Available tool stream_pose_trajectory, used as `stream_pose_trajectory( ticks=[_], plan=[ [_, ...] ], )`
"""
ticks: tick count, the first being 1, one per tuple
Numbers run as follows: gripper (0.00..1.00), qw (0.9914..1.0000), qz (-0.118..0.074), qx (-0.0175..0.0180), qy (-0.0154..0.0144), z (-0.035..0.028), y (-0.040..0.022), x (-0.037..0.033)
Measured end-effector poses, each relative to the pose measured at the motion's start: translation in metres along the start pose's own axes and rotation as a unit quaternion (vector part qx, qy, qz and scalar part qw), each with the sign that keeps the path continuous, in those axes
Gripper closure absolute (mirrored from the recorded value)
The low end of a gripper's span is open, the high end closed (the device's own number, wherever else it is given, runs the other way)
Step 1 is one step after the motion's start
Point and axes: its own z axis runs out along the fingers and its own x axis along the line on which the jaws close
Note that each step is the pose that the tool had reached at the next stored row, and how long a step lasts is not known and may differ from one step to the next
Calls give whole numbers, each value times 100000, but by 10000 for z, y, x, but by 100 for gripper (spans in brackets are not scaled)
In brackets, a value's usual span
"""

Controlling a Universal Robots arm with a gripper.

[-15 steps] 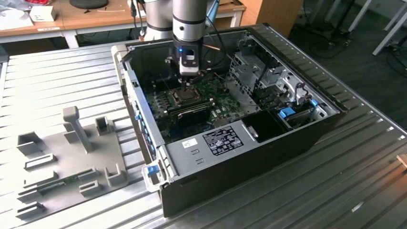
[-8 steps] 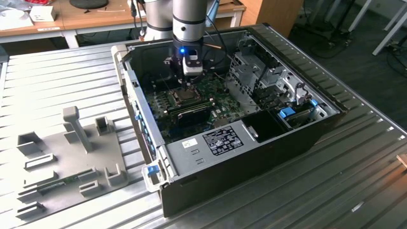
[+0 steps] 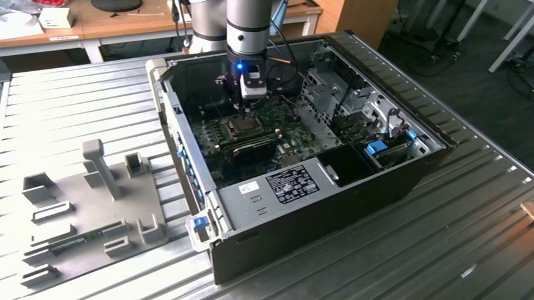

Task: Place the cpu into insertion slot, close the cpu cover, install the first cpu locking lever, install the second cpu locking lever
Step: 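Close the cpu cover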

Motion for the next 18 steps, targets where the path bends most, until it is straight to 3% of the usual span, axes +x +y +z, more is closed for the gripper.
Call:
stream_pose_trajectory(
  ticks=[7, 11, 15, 18],
  plan=[
    [90, 100000, -35, 0, 0, 0, 0, 0],
    [90, 99974, -2262, 7, 47, 0, 0, 0],
    [90, 99843, -5593, 14, 115, 1, 0, 0],
    [90, 99654, -8314, 19, 173, 3, 0, 0]
  ],
)
